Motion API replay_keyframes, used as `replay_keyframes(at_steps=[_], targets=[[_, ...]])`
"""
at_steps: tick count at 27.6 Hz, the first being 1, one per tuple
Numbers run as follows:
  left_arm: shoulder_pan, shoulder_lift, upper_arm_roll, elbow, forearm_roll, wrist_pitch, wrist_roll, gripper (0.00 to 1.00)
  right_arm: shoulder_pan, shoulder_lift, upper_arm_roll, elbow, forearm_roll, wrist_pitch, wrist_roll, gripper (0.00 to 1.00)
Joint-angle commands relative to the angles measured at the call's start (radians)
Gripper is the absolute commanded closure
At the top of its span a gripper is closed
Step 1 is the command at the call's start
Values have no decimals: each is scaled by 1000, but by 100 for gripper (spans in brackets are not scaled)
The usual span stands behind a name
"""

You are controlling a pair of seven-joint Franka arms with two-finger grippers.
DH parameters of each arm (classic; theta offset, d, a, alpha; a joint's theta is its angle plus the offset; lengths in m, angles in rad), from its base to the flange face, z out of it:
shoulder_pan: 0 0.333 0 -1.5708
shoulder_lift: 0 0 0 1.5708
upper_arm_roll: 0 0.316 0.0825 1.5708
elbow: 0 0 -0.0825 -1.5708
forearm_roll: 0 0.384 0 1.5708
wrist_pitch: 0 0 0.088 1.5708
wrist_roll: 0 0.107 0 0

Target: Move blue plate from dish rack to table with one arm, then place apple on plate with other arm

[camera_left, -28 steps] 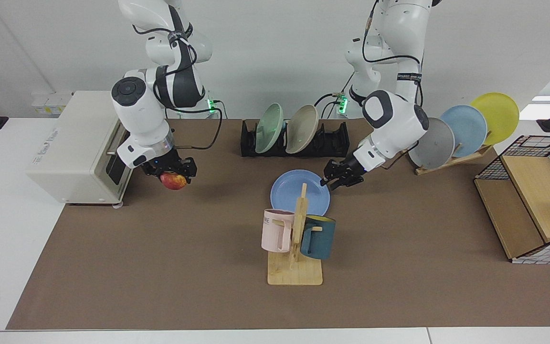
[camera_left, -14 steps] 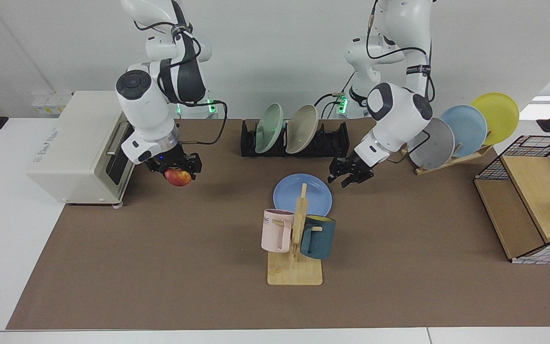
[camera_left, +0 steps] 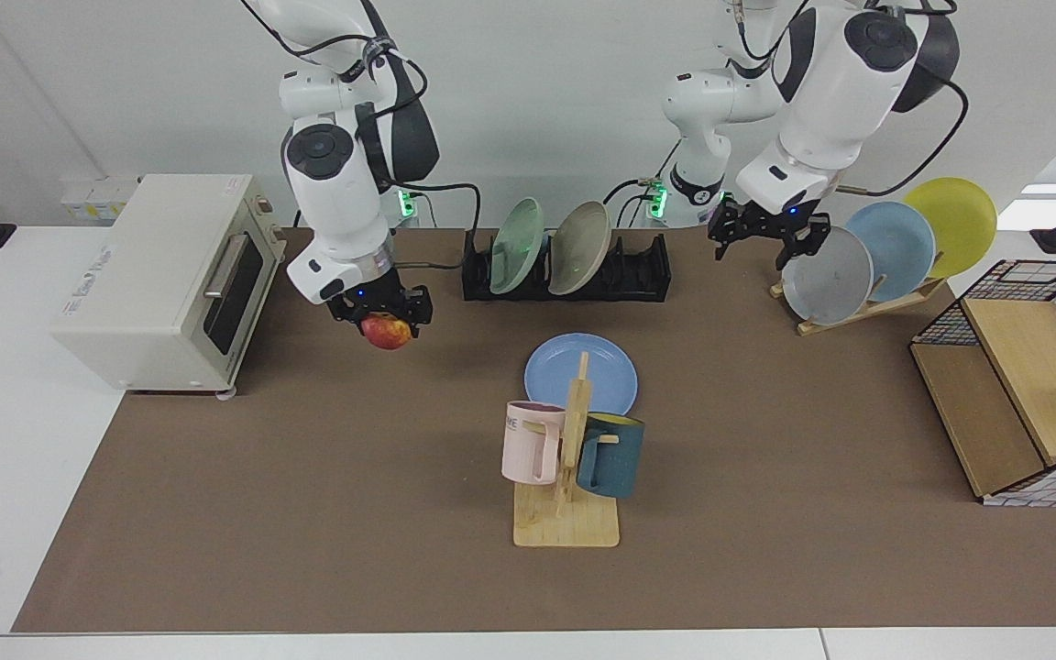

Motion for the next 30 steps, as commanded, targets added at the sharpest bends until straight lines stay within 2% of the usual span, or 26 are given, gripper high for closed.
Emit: replay_keyframes(at_steps=[1,4,9,21,30], targets=[[-18,37,27,149,48,-106,-14,1,70,8,0,39,-18,2,106,100],[-41,54,47,211,48,-154,-14,1,121,29,0,47,-13,2,173,100],[-42,83,49,258,46,-158,-15,1,193,65,0,69,-15,2,273,100],[-31,70,60,240,48,-151,-14,0,299,163,0,162,-9,-6,451,100],[-13,63,61,237,40,-157,-17,0,365,296,0,304,-16,-3,572,100]])
